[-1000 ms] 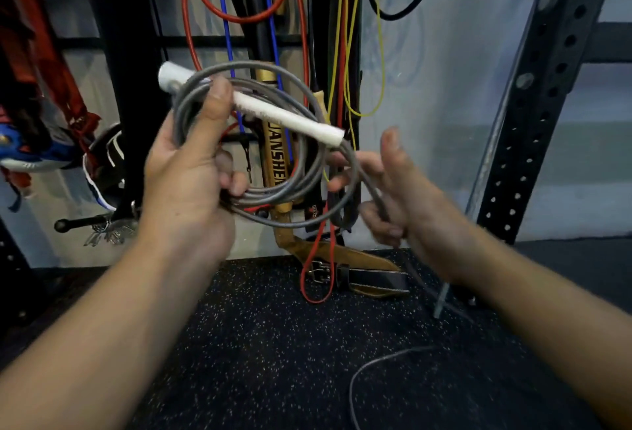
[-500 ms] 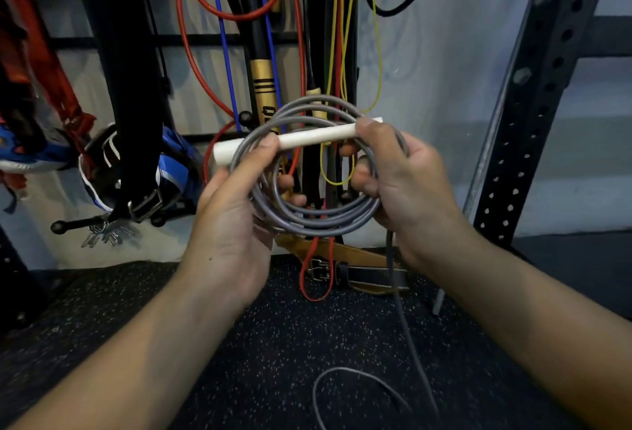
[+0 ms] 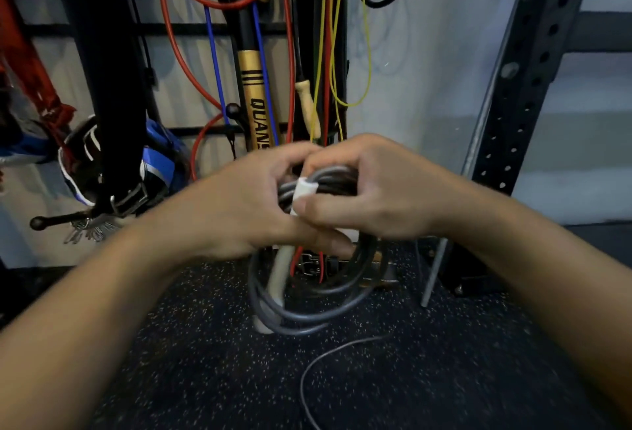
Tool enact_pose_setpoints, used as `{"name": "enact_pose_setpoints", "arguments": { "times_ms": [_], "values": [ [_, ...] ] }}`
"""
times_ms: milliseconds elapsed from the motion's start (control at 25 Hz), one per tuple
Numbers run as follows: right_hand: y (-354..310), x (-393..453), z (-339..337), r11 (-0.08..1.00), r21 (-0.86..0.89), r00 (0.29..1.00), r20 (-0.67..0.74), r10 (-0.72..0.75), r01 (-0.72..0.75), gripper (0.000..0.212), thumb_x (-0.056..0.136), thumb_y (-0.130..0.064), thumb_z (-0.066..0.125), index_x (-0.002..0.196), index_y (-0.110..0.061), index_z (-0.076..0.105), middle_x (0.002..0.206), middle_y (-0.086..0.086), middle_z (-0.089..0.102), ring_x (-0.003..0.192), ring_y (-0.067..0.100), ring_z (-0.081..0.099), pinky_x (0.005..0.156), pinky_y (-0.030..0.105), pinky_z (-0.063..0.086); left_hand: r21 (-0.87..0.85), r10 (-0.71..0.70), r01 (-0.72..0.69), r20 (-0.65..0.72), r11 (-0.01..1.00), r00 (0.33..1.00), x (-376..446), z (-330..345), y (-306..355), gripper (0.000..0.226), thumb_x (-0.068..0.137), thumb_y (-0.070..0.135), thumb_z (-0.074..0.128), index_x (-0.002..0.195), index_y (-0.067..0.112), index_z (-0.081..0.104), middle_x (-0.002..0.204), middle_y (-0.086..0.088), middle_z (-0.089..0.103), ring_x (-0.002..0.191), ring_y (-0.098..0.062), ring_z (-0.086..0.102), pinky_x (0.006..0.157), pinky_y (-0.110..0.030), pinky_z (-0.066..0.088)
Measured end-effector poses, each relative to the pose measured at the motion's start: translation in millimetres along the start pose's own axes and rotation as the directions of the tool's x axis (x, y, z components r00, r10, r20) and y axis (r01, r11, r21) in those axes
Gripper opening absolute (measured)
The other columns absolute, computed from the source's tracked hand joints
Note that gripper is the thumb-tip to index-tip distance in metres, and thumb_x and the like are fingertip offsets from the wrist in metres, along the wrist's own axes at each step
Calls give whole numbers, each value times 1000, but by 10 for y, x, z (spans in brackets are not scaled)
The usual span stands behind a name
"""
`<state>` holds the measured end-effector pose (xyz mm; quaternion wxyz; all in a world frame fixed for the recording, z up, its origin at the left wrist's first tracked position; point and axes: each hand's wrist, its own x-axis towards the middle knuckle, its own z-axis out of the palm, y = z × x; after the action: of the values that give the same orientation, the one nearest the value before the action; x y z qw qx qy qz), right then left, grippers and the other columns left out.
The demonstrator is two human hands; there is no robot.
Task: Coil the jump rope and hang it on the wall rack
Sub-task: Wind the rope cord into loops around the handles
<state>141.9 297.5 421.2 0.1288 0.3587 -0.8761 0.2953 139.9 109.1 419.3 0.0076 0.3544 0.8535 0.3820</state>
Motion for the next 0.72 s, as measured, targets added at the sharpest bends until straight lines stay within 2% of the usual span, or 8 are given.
{"name": "enact_pose_setpoints", "arguments": {
  "times_ms": [160,320,400,480,560,600,680,720],
  "values": [
    [-25,-48,-84,984,-157,989,106,100,-83,26,87,-46,69,83,-21,78,70,3,73,59,12,63,56,35,49,-82,-89,91,26,993,996,-2,109,-85,50,56,44,86,99,24,72,78,-10,78,61,-28,75,58,-45,64],
    [-107,-50,-129,985,-155,990,105,99,-82,55,78,-75,56,82,-27,82,60,3,68,53,16,56,51,32,44,89,-133,133,-2,987,991,-5,64,-26,36,69,52,78,90,23,73,55,-6,71,45,-21,70,47,-34,59],
    [-101,-76,-234,974,-172,989,3,149,-146,69,76,-78,45,71,-19,80,46,-2,61,37,7,47,42,13,33,190,-178,173,6,966,984,-33,7,26,40,67,58,71,89,26,73,53,-1,71,43,-14,69,48,-29,57],
    [0,-134,-365,963,-130,961,-178,209,-234,73,80,-75,42,61,-13,75,40,-3,56,30,4,43,42,7,34,212,-191,197,-47,957,980,-80,-88,14,31,71,54,72,82,24,70,48,1,67,39,-10,63,46,-25,54],
    [162,-205,-421,967,10,918,-310,246,-256,73,87,-69,48,57,-6,71,40,-2,42,33,8,35,44,10,33,87,-120,128,-90,988,989,-136,-181,-46,26,80,46,71,78,21,70,45,-1,61,37,-13,57,44,-26,51],
    [229,-230,-401,964,92,911,-317,264,-248,73,89,-67,50,59,-5,71,45,1,38,39,13,34,48,17,35,-31,-97,94,-120,995,988,-153,-197,-67,24,83,44,69,76,21,71,44,-2,58,37,-15,55,45,-28,51],
    [343,-239,-276,929,310,922,-260,288,-202,72,90,-72,48,72,-7,73,56,5,36,52,20,38,54,31,39,-334,-99,14,-237,942,966,-150,-190,-104,25,88,42,66,69,26,71,44,1,50,37,-16,49,46,-31,50],
    [364,-231,-190,879,438,931,-201,303,-192,76,84,-80,47,82,-9,75,61,5,39,58,21,41,57,34,42,-487,-118,-63,-331,871,936,-116,-175,-124,27,90,42,65,67,28,68,45,4,46,38,-14,47,45,-30,50]
  ]
}}
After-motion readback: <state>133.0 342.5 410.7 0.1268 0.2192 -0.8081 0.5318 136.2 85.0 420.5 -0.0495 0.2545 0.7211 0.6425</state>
